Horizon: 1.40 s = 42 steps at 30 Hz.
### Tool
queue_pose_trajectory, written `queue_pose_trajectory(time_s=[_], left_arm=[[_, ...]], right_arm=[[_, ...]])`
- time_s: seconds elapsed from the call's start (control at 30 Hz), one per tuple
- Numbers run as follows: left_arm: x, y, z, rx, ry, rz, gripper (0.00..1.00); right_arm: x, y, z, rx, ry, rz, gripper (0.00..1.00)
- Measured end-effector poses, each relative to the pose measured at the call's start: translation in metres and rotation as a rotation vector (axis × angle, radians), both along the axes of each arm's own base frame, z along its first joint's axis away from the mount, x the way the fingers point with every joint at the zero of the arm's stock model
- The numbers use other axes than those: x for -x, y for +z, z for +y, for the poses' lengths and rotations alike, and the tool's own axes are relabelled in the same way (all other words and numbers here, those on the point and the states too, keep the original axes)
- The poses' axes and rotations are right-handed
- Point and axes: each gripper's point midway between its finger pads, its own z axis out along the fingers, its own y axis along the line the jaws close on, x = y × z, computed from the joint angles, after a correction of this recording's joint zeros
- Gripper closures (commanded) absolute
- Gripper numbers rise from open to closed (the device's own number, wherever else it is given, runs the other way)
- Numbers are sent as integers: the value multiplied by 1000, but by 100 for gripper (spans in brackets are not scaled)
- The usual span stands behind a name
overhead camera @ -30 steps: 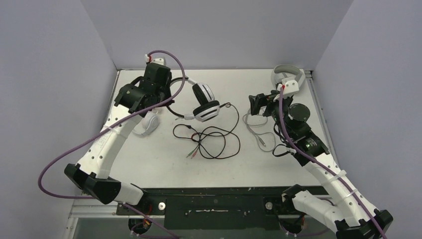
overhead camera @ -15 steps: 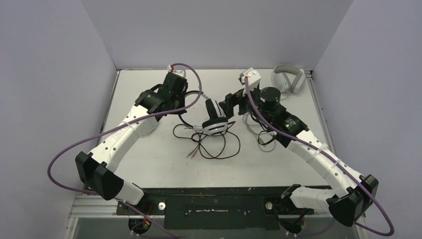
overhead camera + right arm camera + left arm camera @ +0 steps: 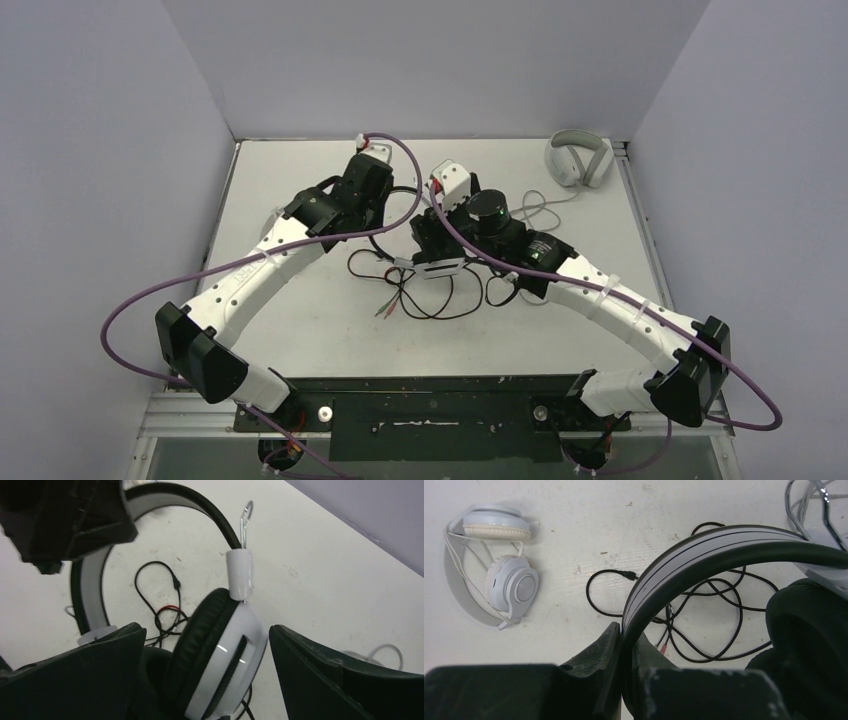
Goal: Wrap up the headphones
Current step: Wrap the headphones cable around the headphones.
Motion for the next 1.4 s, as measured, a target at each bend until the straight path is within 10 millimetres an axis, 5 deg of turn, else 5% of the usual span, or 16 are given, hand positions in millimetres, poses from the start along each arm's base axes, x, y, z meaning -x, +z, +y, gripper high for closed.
queue_pose_trajectory(time_s=[0.2,0.4,0.8,0.97,1.23,1.4], left_arm=[[0,-1,3,-36,-22,-11,100],[0,-1,-8,-44,-73,-33,100],[3,-5,-1,-41,-24,-9,100],[1,-12,9,3,23,44,100],[-18,-15,61,61,190,83,100],[-11,0,60,117,180,89,100]], right_arm=[[-23,-26,-43,85,-167,37,1],[-53,-26,-97,50,-334,60,2],[-20,-29,-68,-19,-82,100,0],[-1,-25,-75,-65,-42,58,0],[31,-19,-100,-195,-54,-68,0],[32,-34,-99,-240,-59,-78,0]])
